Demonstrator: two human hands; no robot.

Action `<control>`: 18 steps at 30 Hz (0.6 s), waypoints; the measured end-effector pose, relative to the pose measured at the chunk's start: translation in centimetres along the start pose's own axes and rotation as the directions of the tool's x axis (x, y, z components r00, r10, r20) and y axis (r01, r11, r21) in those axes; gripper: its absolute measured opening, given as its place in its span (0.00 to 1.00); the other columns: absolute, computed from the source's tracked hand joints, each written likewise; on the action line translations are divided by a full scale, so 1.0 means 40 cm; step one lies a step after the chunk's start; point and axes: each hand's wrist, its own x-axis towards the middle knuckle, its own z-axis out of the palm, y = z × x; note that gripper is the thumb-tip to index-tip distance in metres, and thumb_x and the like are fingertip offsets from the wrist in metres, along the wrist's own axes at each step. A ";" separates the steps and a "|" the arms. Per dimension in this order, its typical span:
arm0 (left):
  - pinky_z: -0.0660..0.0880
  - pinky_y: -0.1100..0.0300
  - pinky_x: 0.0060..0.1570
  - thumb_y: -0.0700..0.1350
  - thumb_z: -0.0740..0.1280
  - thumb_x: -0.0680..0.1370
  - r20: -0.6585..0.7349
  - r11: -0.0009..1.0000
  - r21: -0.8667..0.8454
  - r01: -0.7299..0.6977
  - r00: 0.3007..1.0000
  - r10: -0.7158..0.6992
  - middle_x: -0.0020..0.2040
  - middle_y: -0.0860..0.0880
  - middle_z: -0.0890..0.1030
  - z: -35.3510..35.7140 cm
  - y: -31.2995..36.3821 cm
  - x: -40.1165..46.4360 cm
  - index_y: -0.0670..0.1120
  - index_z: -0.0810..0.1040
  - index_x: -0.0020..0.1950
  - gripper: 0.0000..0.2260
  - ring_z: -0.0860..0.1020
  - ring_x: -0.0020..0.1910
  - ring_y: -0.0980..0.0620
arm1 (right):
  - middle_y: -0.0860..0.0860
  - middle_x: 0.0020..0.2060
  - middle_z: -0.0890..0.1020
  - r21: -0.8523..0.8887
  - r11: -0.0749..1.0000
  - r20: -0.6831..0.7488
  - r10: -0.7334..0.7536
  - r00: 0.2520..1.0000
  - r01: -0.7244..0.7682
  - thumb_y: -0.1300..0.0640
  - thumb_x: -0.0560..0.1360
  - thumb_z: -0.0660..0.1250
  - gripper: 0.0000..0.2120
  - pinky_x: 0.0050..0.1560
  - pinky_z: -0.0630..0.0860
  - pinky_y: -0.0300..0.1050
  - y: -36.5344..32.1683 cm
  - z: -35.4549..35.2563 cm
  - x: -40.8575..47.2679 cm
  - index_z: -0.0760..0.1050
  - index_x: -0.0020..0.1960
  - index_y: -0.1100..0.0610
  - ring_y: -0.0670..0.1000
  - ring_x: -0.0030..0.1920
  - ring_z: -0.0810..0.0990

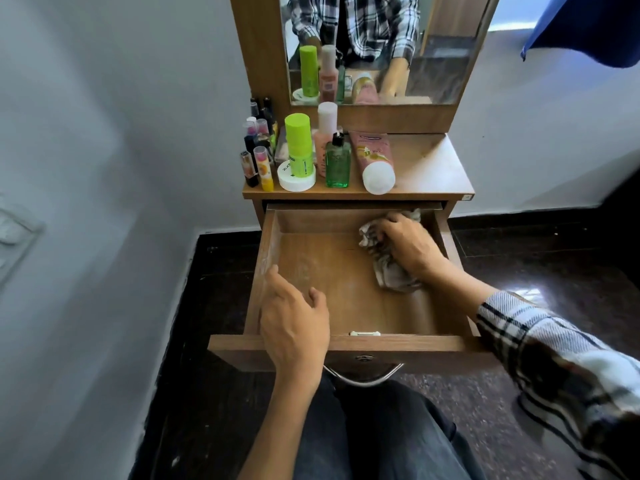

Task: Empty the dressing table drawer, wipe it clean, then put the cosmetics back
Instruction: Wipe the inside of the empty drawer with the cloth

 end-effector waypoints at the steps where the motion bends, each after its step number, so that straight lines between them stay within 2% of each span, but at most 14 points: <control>1: 0.74 0.63 0.35 0.49 0.64 0.77 -0.010 1.000 -0.008 0.001 1.000 -0.001 0.44 0.48 0.81 0.001 0.000 0.000 0.41 0.59 0.70 0.26 0.80 0.41 0.52 | 0.59 0.52 0.78 0.125 0.992 -0.010 -0.017 1.000 0.018 0.69 0.72 0.61 0.13 0.49 0.76 0.54 -0.020 0.001 0.000 0.77 0.54 0.61 0.61 0.53 0.77; 3: 0.77 0.59 0.38 0.46 0.63 0.77 -0.049 0.999 -0.035 -0.007 0.999 0.005 0.47 0.47 0.81 0.003 0.000 -0.001 0.40 0.59 0.70 0.25 0.80 0.44 0.50 | 0.57 0.45 0.79 0.368 0.929 -0.046 -0.014 0.999 0.030 0.72 0.68 0.63 0.10 0.48 0.74 0.49 -0.084 0.002 0.006 0.77 0.45 0.61 0.58 0.48 0.78; 5: 0.78 0.55 0.43 0.40 0.62 0.76 -0.122 0.996 -0.081 -0.038 0.992 0.027 0.53 0.44 0.78 0.005 0.001 -0.005 0.38 0.60 0.70 0.24 0.79 0.49 0.47 | 0.53 0.42 0.80 0.573 0.819 -0.082 0.029 0.996 0.023 0.73 0.68 0.65 0.09 0.47 0.74 0.42 -0.159 -0.003 0.020 0.77 0.41 0.60 0.53 0.45 0.78; 7: 0.78 0.50 0.48 0.34 0.63 0.74 -0.205 0.994 -0.099 -0.048 0.978 0.026 0.61 0.39 0.72 0.008 0.002 -0.007 0.36 0.60 0.70 0.25 0.74 0.56 0.43 | 0.50 0.42 0.80 0.745 0.667 -0.070 0.059 0.996 0.013 0.73 0.69 0.65 0.10 0.48 0.75 0.34 -0.242 -0.008 0.034 0.77 0.42 0.59 0.48 0.45 0.78; 10: 0.77 0.46 0.53 0.29 0.64 0.70 -0.278 0.995 -0.095 -0.030 0.960 0.003 0.67 0.35 0.64 0.008 0.002 -0.010 0.34 0.59 0.70 0.30 0.68 0.62 0.38 | 0.53 0.43 0.81 0.863 0.501 -0.067 -0.008 0.998 0.062 0.73 0.70 0.66 0.08 0.49 0.75 0.31 -0.359 -0.010 0.042 0.78 0.44 0.64 0.47 0.45 0.79; 12: 0.75 0.46 0.57 0.28 0.64 0.69 -0.281 0.997 -0.076 -0.029 0.960 0.006 0.67 0.34 0.63 0.011 0.000 -0.009 0.34 0.58 0.70 0.31 0.67 0.63 0.37 | 0.57 0.45 0.83 0.837 0.526 -0.115 -0.103 0.988 0.152 0.72 0.71 0.68 0.06 0.49 0.73 0.31 -0.416 -0.001 0.046 0.81 0.46 0.66 0.49 0.47 0.79; 15: 0.73 0.47 0.59 0.28 0.65 0.70 -0.271 0.999 -0.034 -0.036 0.962 0.026 0.67 0.33 0.65 0.016 -0.005 -0.007 0.33 0.59 0.70 0.30 0.69 0.62 0.35 | 0.59 0.49 0.82 0.622 0.711 -0.106 -0.341 0.934 0.330 0.66 0.73 0.66 0.08 0.55 0.69 0.39 -0.460 0.029 0.076 0.82 0.49 0.64 0.53 0.53 0.77; 16: 0.74 0.47 0.58 0.29 0.65 0.70 -0.266 0.999 -0.026 -0.042 0.964 0.033 0.66 0.33 0.65 0.018 -0.007 -0.007 0.33 0.59 0.70 0.30 0.69 0.62 0.36 | 0.59 0.49 0.82 0.549 0.756 -0.082 -0.377 0.923 0.357 0.65 0.74 0.64 0.09 0.58 0.69 0.43 -0.463 0.039 0.098 0.83 0.48 0.63 0.55 0.54 0.76; 18: 0.74 0.46 0.58 0.28 0.64 0.69 -0.249 0.998 -0.023 -0.054 0.967 0.047 0.67 0.33 0.65 0.020 -0.009 -0.007 0.33 0.59 0.70 0.30 0.68 0.62 0.36 | 0.58 0.53 0.81 0.480 0.824 -0.013 -0.335 0.942 0.300 0.62 0.76 0.61 0.12 0.59 0.70 0.51 -0.447 0.052 0.148 0.81 0.53 0.62 0.56 0.56 0.76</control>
